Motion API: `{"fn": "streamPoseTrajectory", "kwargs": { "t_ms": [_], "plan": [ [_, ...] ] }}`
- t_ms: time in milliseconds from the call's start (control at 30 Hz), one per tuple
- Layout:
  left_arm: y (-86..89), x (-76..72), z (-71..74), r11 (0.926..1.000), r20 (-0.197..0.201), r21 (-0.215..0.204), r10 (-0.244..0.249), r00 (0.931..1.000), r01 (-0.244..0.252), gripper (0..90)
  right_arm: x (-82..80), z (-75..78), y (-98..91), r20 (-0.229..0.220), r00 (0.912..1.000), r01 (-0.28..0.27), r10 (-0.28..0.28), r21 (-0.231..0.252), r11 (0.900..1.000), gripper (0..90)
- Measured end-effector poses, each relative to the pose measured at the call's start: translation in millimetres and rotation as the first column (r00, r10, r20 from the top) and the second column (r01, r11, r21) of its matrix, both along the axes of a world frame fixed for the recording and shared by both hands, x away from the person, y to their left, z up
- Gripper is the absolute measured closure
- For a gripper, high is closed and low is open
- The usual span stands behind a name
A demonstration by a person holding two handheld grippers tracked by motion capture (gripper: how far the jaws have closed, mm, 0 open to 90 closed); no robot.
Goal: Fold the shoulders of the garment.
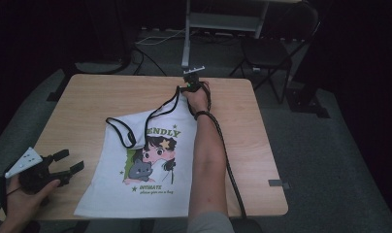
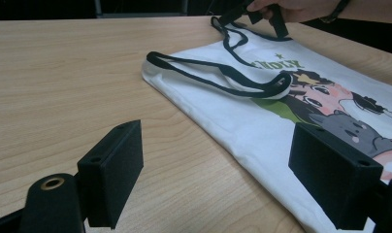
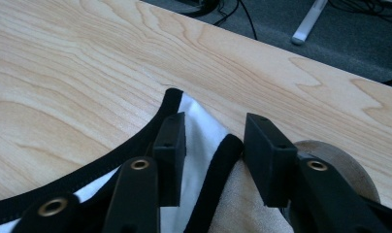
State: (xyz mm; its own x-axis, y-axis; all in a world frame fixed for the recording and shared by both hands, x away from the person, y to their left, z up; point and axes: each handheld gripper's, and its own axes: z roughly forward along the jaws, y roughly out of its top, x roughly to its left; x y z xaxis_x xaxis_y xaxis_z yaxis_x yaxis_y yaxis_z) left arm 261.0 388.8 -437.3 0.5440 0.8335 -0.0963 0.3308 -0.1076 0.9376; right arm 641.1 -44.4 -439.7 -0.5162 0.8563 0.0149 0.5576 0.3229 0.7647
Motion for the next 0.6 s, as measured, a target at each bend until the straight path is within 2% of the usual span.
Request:
{"fn": "streamPoseTrajectory", "kwargs": {
  "t_ms": [200,367,600],
  "plan": [
    [-0.2,0.3,0.0,1.0000,-0.002,0.000,0.001,1.0000,-0.001,19.8,-0.7,-0.4,0.1,0.001,0.9998,-0.018,0.018,0.012,0.9998,73.4],
    [0.1,0.1,-0.1,1.0000,-0.002,-0.001,0.002,1.0000,-0.002,19.8,-1.7,-0.6,-1.1,0.000,0.9995,-0.030,0.030,0.025,0.9992,78.3],
    [-0.1,-0.1,0.0,1.0000,-0.002,0.001,0.001,1.0000,-0.001,19.8,-5.1,4.3,-3.9,0.028,0.9984,-0.050,0.049,0.055,0.9972,81.4]
  ]
}}
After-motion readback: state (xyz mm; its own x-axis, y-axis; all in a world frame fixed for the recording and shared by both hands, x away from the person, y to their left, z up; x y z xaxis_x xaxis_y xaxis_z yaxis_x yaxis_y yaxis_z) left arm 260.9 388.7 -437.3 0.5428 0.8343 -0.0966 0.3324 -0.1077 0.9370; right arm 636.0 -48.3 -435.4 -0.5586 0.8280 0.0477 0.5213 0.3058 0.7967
